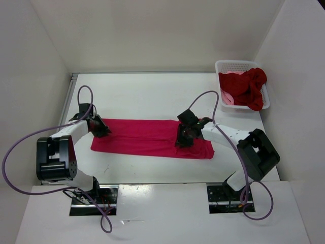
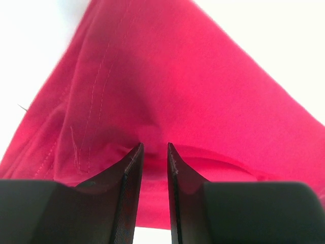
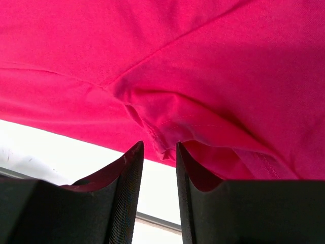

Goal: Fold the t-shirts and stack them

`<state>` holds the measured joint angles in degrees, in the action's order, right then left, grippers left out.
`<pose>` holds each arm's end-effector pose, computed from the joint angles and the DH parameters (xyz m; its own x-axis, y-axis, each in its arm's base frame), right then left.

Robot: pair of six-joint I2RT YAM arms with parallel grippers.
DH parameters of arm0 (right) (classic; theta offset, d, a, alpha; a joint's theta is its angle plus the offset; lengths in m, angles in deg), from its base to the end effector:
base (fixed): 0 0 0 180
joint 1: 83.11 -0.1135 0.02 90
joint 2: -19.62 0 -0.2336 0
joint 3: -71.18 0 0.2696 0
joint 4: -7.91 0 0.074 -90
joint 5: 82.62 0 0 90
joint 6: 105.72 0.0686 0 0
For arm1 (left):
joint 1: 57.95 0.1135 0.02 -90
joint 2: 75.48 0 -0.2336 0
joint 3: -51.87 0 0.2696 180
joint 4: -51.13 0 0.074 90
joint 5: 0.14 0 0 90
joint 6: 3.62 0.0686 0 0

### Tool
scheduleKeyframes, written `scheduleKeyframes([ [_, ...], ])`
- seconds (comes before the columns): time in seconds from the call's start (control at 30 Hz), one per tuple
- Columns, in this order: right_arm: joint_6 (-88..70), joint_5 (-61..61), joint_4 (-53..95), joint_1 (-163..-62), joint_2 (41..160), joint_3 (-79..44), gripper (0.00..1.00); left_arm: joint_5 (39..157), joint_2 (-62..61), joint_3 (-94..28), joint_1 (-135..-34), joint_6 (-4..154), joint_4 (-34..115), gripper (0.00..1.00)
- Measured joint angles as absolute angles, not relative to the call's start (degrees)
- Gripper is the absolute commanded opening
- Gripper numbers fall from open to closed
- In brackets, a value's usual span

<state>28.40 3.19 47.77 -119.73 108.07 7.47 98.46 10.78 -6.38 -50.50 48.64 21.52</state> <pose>0.2535 0.1947 0.1055 -0.9521 0.1574 -0.2620 0.0596 0.9363 0.3460 0.3174 0.0312 0.1002 -0.6323 -0.6930 -0.3462 -0.5511 0.7165 -0.4277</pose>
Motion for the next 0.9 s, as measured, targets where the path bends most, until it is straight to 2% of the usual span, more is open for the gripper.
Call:
scheduleKeyframes([
  [0.2, 28.42, 2.60, 47.34, -119.76, 109.53, 8.39, 0.39, 96.67, 10.41, -9.20, -50.50, 49.10, 21.22, 0.33],
  [0.4, 28.60, 1.49, 46.96, -120.13, 112.68, 7.71, 0.23, 96.53, 9.93, -9.35, -50.50, 49.08, 21.74, 0.33],
  [0.43, 28.60, 1.38, 46.88, -120.15, 112.68, 7.54, 0.16, 96.53, 9.93, -9.35, -50.50, 49.08, 21.83, 0.33],
  [0.53, 28.75, 1.14, 46.79, -120.28, 112.68, 7.19, 0.10, 96.53, 9.93, -9.33, -50.50, 49.08, 21.98, 0.33],
  [0.9, 30.61, -0.33, 46.96, -125.64, 112.68, 6.29, 0.09, 97.50, 9.93, -9.31, -50.50, 49.02, 22.05, 0.33],
])
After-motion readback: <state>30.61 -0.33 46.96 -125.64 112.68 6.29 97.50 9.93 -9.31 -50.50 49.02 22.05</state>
